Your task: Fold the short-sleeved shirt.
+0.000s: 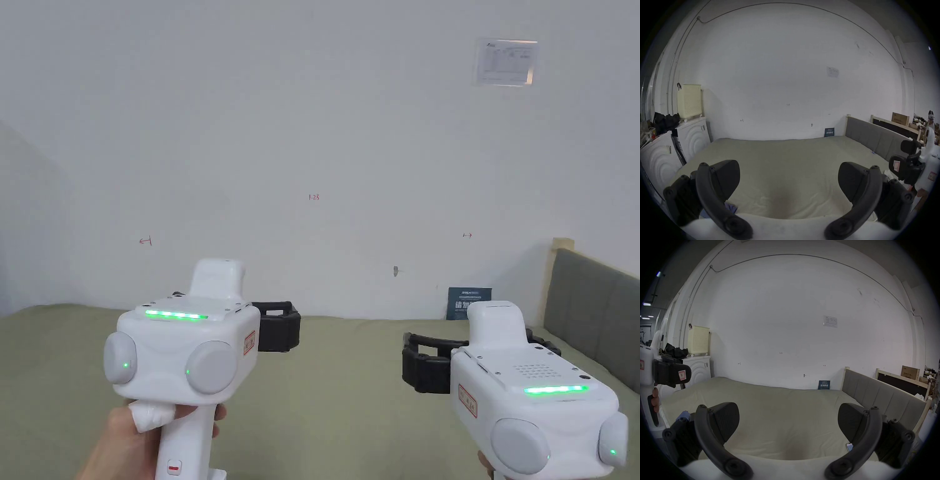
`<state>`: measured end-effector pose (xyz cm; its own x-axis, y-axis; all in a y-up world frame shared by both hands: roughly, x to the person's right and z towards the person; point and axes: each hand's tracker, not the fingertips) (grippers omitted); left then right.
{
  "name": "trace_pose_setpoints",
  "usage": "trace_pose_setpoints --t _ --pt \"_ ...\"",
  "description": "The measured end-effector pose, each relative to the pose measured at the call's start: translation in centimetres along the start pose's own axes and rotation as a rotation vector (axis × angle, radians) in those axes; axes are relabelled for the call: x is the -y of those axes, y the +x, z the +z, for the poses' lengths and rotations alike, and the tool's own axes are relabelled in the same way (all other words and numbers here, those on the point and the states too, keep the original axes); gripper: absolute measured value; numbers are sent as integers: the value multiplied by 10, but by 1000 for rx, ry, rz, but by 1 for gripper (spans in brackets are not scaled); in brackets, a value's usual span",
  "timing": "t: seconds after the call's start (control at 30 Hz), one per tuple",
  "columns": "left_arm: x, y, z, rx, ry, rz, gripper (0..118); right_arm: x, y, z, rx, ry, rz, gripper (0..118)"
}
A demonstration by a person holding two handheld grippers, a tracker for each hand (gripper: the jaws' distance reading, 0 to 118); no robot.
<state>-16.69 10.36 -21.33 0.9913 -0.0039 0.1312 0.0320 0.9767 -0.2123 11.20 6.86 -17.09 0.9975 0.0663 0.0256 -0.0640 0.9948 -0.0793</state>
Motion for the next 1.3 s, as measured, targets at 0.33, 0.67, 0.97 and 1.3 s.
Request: trace_pose_setpoints --t 0.33,0.67,0.97,1.3 --pt "4 2 3 10 1 2 118 -2 -1 0 -16 -9 7 118" --pt "5 8 3 1 -23 -19 118 -3 -1 -1 -19 -10 1 118" --pt "13 12 -5 -78 -43 -125 118 -2 1 0 -20 -15 -4 118" --pt "4 8 -4 4 -108 -26 118 -1 3 1 -25 -25 -19 118"
